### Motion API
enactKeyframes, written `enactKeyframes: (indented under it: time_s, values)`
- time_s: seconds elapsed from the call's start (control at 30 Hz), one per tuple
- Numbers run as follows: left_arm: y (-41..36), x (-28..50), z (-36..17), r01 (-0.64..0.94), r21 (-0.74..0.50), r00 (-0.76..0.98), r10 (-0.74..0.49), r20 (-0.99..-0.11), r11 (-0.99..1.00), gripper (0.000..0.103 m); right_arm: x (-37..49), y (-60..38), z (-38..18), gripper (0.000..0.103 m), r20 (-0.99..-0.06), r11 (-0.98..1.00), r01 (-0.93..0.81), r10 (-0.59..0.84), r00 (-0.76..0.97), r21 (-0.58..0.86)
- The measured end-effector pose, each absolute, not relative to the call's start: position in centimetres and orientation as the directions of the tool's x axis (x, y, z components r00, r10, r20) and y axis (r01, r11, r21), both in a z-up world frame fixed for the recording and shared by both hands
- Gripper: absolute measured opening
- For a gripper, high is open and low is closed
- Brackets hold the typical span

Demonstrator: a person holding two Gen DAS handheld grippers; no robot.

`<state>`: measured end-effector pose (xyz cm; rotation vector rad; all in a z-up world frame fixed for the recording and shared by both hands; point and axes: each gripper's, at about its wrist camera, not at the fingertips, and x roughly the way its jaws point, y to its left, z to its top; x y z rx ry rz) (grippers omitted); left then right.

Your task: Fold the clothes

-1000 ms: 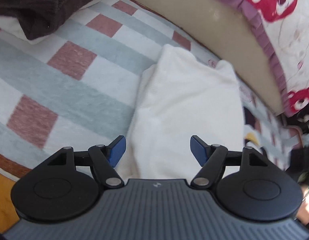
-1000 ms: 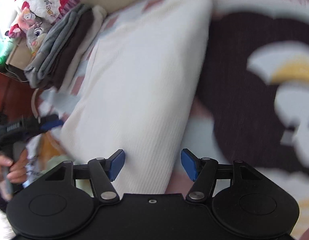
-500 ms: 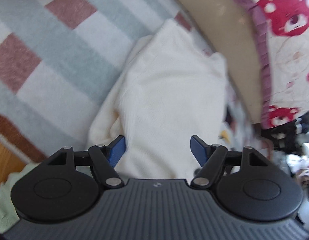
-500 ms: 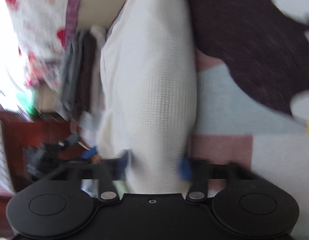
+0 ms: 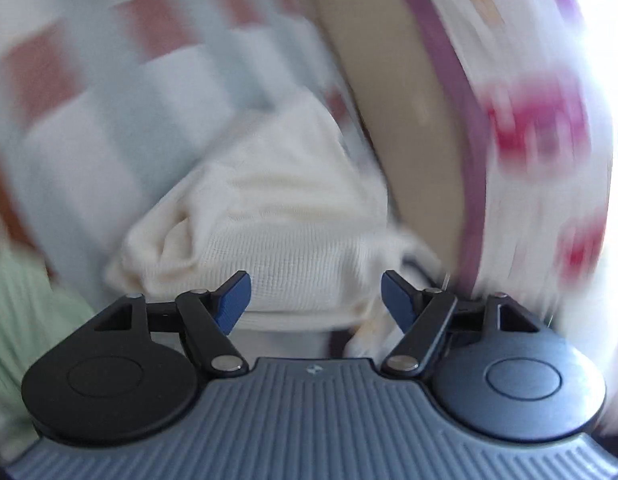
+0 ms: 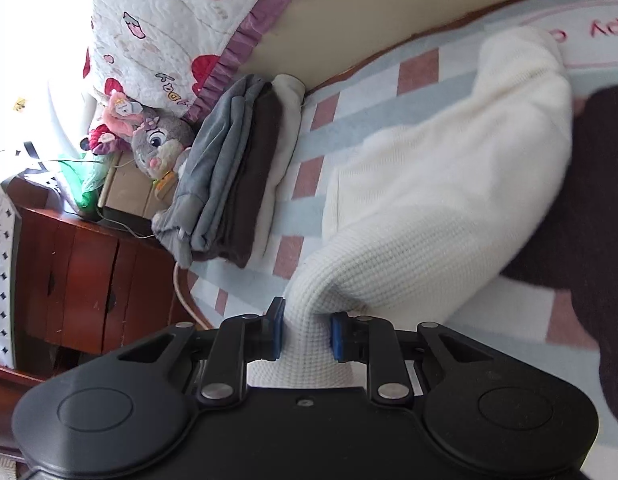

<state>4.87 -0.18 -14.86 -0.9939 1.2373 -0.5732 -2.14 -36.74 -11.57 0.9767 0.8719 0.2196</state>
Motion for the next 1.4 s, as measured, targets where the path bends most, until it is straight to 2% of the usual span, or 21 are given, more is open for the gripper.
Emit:
enactKeyframes:
  time_s: [0.13, 0.27, 0.3, 0.4, 0.47, 0.53, 0.63, 0.8, 0.93, 0.97, 1.07, 1.1, 1.17, 1.2, 1.23, 1.27, 1.3, 1.33, 1.4]
  values:
    - [-0.6, 4.1, -16.0, -0.283, -0.889, 0.265, -0.861, -0.434, 0.36, 0.08, -1.1, -37.1, -11.1, 0.026, -0.547, 0.57, 0.209, 0.521, 0.655, 0.794]
    - [-0.9, 3.7, -17.6, -0.395, -0.854, 0.252, -0.853, -0.456, 0.34, 0.09, -0.6, -37.5, -10.8, 0.026, -0.54, 0.562, 0.212, 0.519, 0.662, 0.799]
    - [-0.9, 3.7, -18.0, -0.427, -0.846, 0.267, -0.85, -0.455, 0.319, 0.096, -0.7, -37.5, -10.9, 0.026, -0.54, 0.559, 0.214, 0.52, 0.662, 0.801]
    - [-1.2, 3.5, -18.8, -0.485, -0.832, 0.296, -0.844, -0.447, 0.27, 0.098, -1.1, -37.5, -10.9, 0.026, -0.531, 0.558, 0.211, 0.506, 0.68, 0.802]
    - [-1.7, 3.4, -19.1, -0.492, -0.833, 0.303, -0.847, -0.437, 0.254, 0.103, -1.5, -37.3, -11.0, 0.026, -0.523, 0.56, 0.208, 0.488, 0.699, 0.802]
    - [-2.2, 3.3, -19.5, -0.508, -0.83, 0.309, -0.85, -0.426, 0.231, 0.103, -1.7, -37.2, -11.1, 0.026, -0.51, 0.55, 0.209, 0.48, 0.714, 0.809]
    - [-2.3, 2.4, -21.9, -0.625, -0.77, 0.313, -0.863, -0.397, 0.128, 0.103, -1.9, -37.4, -10.9, 0.026, -0.493, 0.534, 0.207, 0.476, 0.728, 0.82]
    - [-3.2, 2.9, -22.7, -0.665, -0.736, 0.305, -0.854, -0.421, 0.125, 0.103, -2.8, -37.9, -10.3, 0.026, -0.462, 0.526, 0.182, 0.47, 0.752, 0.831]
    - [-3.0, 3.0, -22.9, -0.703, -0.708, 0.388, -0.799, -0.46, 0.067, 0.103, -5.2, -37.8, -10.9, 0.026, -0.426, 0.548, 0.13, 0.458, 0.78, 0.826]
    - [-2.9, 3.0, -23.1, -0.715, -0.699, 0.406, -0.794, -0.452, 0.032, 0.103, -5.8, -37.8, -11.1, 0.026, -0.422, 0.555, 0.121, 0.456, 0.784, 0.823]
    - [-3.6, 3.4, -24.0, -0.678, -0.733, 0.425, -0.843, -0.329, -0.056, 0.103, -6.9, -37.5, -11.6, 0.026, -0.422, 0.569, 0.112, 0.451, 0.786, 0.815]
    - [-4.3, 3.5, -24.1, -0.673, -0.738, 0.399, -0.863, -0.31, -0.045, 0.1, -7.0, -37.6, -11.7, 0.026, -0.422, 0.568, 0.111, 0.452, 0.786, 0.815]
    - [-5.5, 3.6, -24.4, -0.681, -0.733, 0.334, -0.893, -0.302, -0.007, 0.084, -7.0, -37.6, -11.7, 0.026, -0.423, 0.569, 0.109, 0.455, 0.784, 0.815]
    - [-6.1, 3.5, -24.6, -0.69, -0.723, 0.303, -0.902, -0.308, 0.015, 0.07, -7.0, -37.6, -11.7, 0.026, -0.424, 0.572, 0.107, 0.457, 0.782, 0.813]
    - [-6.4, 3.3, -24.9, -0.698, -0.716, 0.288, -0.902, -0.322, 0.032, 0.061, -7.0, -37.5, -11.7, 0.026, -0.427, 0.579, 0.102, 0.46, 0.778, 0.809]
    - [-6.4, 3.3, -24.9, -0.689, -0.723, 0.287, -0.896, -0.339, 0.053, 0.055, -7.0, -37.5, -11.7, 0.026, -0.431, 0.587, 0.096, 0.464, 0.774, 0.804]
    - [-6.4, 3.5, -24.8, -0.67, -0.737, 0.288, -0.887, -0.361, 0.083, 0.036, -7.0, -37.4, -11.6, 0.026, -0.434, 0.594, 0.089, 0.468, 0.77, 0.799]
    - [-6.2, 4.0, -24.2, -0.624, -0.768, 0.292, -0.87, -0.397, 0.141, 0.024, -7.1, -37.3, -11.6, 0.026, -0.441, 0.603, 0.085, 0.473, 0.762, 0.793]
    - [-6.0, 5.0, -22.5, -0.514, -0.821, 0.31, -0.837, -0.45, 0.251, 0.018, -7.7, -37.1, -11.8, 0.026, -0.464, 0.63, 0.072, 0.484, 0.742, 0.773]
